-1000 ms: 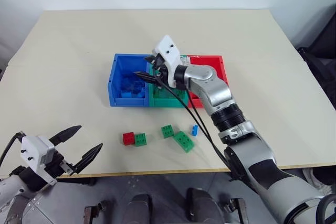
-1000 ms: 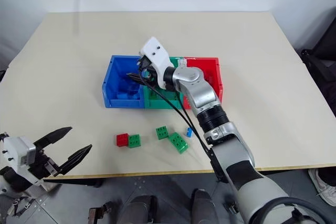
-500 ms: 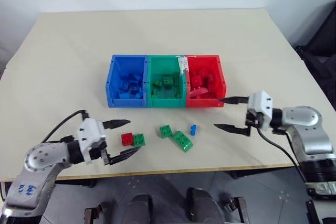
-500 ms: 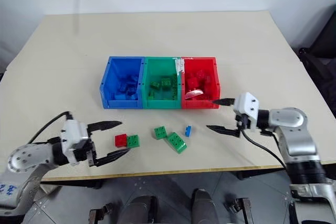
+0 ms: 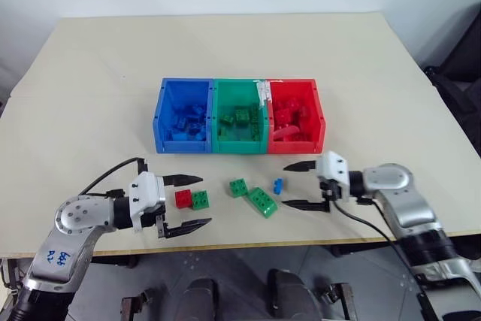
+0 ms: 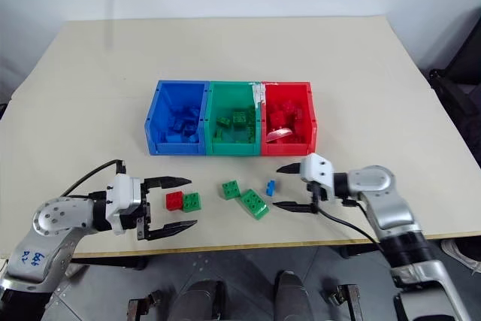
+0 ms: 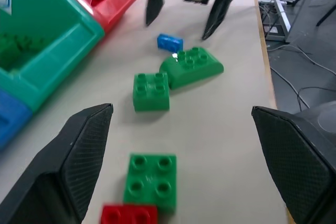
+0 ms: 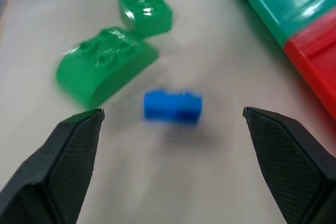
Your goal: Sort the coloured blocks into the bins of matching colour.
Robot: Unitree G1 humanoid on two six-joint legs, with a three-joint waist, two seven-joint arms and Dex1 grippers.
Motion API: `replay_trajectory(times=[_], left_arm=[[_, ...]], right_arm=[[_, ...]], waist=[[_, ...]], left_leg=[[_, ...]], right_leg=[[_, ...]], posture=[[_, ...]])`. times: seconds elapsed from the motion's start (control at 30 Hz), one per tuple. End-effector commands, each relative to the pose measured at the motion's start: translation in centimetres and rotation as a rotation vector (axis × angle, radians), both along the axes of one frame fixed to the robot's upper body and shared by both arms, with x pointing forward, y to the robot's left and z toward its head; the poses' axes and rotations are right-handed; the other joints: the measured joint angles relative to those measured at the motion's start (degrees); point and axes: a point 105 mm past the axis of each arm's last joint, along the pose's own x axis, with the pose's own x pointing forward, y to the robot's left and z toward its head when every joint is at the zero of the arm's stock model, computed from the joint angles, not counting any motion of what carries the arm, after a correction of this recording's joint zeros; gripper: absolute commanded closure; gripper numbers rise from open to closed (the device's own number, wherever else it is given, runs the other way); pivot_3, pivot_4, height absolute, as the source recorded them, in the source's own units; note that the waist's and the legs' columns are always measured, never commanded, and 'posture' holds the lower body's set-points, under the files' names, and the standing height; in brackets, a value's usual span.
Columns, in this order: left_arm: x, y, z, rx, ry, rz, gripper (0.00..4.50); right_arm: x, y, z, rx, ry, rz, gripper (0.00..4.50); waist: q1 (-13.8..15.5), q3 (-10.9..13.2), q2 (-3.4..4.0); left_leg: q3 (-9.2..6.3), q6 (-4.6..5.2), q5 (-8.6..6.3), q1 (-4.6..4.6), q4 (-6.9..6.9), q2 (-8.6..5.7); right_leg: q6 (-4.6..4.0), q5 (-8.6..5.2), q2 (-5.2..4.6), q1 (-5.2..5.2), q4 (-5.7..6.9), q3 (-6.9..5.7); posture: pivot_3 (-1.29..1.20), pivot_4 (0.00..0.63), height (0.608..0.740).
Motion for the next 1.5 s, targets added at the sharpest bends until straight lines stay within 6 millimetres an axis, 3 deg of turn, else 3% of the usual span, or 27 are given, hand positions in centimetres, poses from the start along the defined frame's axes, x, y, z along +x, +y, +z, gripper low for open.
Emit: replay_trajectory(times=[0.03,0.3,0.57,0.63,0.7,0.77,0.97,1.17,1.33,1.47,1.5], left_arm=[[-0.7,0.4,1.0,0.0,-0.051,0.019,0.0],[-1.2,1.0,1.1,-0.007,-0.056,0.079,0.0],[-0.9,3.4,2.0,-0.081,-0.088,0.246,0.0],[-1.1,4.7,2.3,-0.115,-0.098,0.326,0.0],[-1.6,6.5,2.5,-0.147,-0.108,0.427,0.0],[-2.1,7.7,2.4,-0.164,-0.11,0.496,0.0],[-3.8,9.6,1.4,-0.151,-0.085,0.611,0.0],[-3.8,9.3,1.7,-0.155,-0.097,0.621,0.0],[-3.3,8.5,2.0,-0.164,-0.105,0.6,0.0],[-2.7,7.9,2.2,-0.165,-0.105,0.568,0.0],[-2.5,7.7,2.2,-0.166,-0.105,0.558,0.0]], right_arm=[[1.2,-0.1,-0.3,-0.036,-0.02,-0.038,0.46],[1.1,0.1,0.0,-0.021,-0.005,-0.001,3.04],[1.1,1.7,4.0,0.125,-0.054,0.052,3.1],[1.1,3.5,6.5,0.215,-0.056,0.076,3.1],[1.0,6.6,9.6,0.328,-0.04,0.108,3.1],[1.3,8.6,11.1,0.369,-0.042,0.104,3.1],[4.8,14.3,13.5,0.386,-0.155,-0.044,3.1],[5.8,18.1,13.2,0.343,-0.157,-0.055,3.1],[5.7,18.8,13.8,0.377,-0.131,-0.027,1.4],[5.6,17.2,13.7,0.369,-0.138,-0.01,0.07],[5.6,16.4,13.8,0.37,-0.144,-0.011,0.02]], waist=[[0.2,0.0,0.0],[0.8,0.0,0.0],[1.1,0.0,0.0],[0.9,0.0,0.0],[0.2,0.0,0.01],[-0.3,0.0,0.02],[0.0,0.0,-0.05],[-0.3,0.0,-0.06],[-0.4,0.0,-0.06],[-0.4,0.0,-0.06],[-0.3,0.0,-0.06]], left_leg=[[-0.02,0.0,0.0,-0.01,0.0,0.0],[-0.06,0.0,0.0,0.0,0.06,-0.03],[-0.03,0.0,0.0,-0.01,0.05,-0.01],[-0.02,0.0,-0.01,-0.01,0.04,0.01],[-0.03,-0.03,-0.02,-0.01,0.03,0.07],[-0.05,-0.11,-0.03,0.0,-0.01,0.16],[-0.11,-0.24,-0.12,-0.03,0.01,0.19],[-0.12,-0.25,-0.12,-0.04,-0.02,0.2],[-0.12,-0.25,-0.13,-0.04,-0.03,0.21],[-0.11,-0.26,-0.13,-0.04,-0.03,0.22],[-0.12,-0.26,-0.13,-0.04,-0.03,0.22]], right_leg=[[0.0,0.0,0.0,0.0,0.0,0.0],[0.02,0.01,-0.01,0.06,0.01,-0.01],[0.02,0.01,0.0,0.02,0.01,-0.01],[0.02,0.01,-0.01,0.0,0.01,-0.01],[0.02,0.01,0.03,-0.01,0.02,-0.01],[-0.01,0.0,0.07,-0.13,0.09,-0.01],[-0.15,-0.07,0.17,-0.14,0.14,-0.09],[-0.2,-0.09,0.19,-0.19,0.21,-0.09],[-0.21,-0.1,0.2,-0.21,0.21,-0.09],[-0.21,-0.1,0.21,-0.21,0.21,-0.09],[-0.21,-0.1,0.21,-0.21,0.22,-0.09]], posture=[[0.0,0.15,0.74],[0.0,0.15,0.74],[0.0,0.15,0.74],[0.0,0.15,0.74],[0.0,0.15,0.74],[0.0,0.15,0.74],[0.0,0.15,0.74],[0.0,0.15,0.74],[0.0,0.15,0.74],[0.0,0.15,0.74],[0.0,0.15,0.74]])
